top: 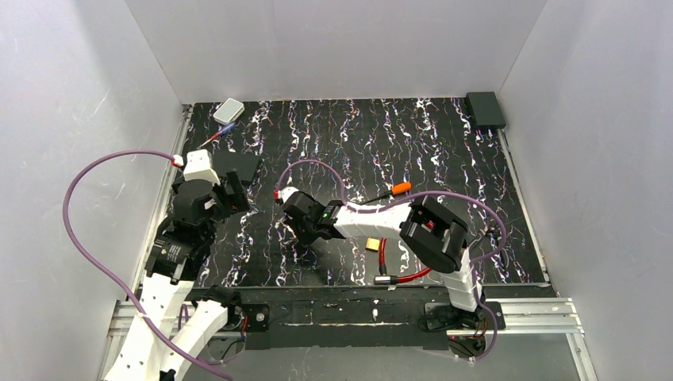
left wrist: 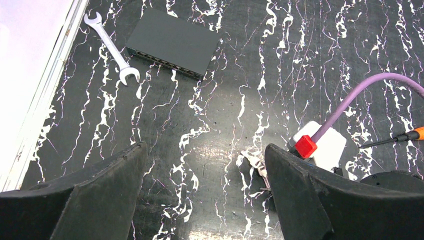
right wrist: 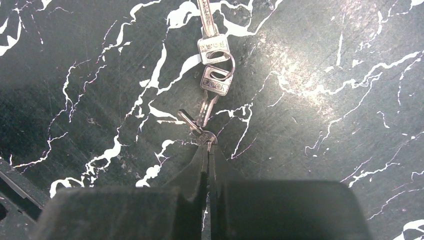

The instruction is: Unlock with the key

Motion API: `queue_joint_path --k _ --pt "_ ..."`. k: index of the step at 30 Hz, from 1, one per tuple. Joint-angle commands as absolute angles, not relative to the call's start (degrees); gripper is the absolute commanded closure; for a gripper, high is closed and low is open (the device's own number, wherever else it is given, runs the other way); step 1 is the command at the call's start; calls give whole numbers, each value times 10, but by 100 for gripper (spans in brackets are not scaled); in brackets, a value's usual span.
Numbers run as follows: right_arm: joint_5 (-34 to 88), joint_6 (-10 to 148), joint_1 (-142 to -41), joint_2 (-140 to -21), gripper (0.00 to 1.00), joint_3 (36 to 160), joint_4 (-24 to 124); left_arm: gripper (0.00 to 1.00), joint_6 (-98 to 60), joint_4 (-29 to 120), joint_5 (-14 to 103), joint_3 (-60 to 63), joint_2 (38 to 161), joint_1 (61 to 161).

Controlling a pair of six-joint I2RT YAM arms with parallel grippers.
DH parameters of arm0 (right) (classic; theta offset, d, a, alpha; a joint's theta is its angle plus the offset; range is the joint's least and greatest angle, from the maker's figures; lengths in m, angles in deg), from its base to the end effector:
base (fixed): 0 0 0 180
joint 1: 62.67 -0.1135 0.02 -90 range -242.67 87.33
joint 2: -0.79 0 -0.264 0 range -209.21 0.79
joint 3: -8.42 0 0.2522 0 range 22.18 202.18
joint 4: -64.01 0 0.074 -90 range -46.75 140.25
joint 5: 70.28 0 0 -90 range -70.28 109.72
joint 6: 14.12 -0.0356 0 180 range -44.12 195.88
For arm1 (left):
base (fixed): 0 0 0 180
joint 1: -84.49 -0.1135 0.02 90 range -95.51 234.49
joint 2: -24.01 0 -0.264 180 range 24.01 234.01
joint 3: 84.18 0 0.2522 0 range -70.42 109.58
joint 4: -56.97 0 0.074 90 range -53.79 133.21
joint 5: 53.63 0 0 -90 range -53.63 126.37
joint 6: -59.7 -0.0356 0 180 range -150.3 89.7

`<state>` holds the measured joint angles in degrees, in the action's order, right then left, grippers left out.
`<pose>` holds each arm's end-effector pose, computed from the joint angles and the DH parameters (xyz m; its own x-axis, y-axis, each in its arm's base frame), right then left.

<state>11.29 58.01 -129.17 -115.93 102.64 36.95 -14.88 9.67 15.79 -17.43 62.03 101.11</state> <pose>0.1813 0.4038 0.1697 -0.5556 -0.5165 -0.6516 -0.7342 0.6726 0.0929 0.1329 -0.0266 0.3632 -0.2805 -0.1761 -0.9436 -0.1308 0.9809 -0.1441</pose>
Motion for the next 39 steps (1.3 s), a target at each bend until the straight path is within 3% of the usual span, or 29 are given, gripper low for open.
queue_joint_path --k 1,12,22,34,39 --pt "107 581 -1296 -1165 99 1018 374 14 -150 94 152 -174 618 1011" --pt "92 567 -1295 -1078 99 945 442 14 -163 120 223 -186 608 1011" --pt "12 538 -1293 -910 99 826 497 14 -155 171 423 -201 642 1012" --pt "-65 506 -1292 -657 99 696 526 27 122 331 638 -268 687 1016" --pt "-59 495 -1290 -617 99 700 505 33 163 435 681 -290 726 1057"
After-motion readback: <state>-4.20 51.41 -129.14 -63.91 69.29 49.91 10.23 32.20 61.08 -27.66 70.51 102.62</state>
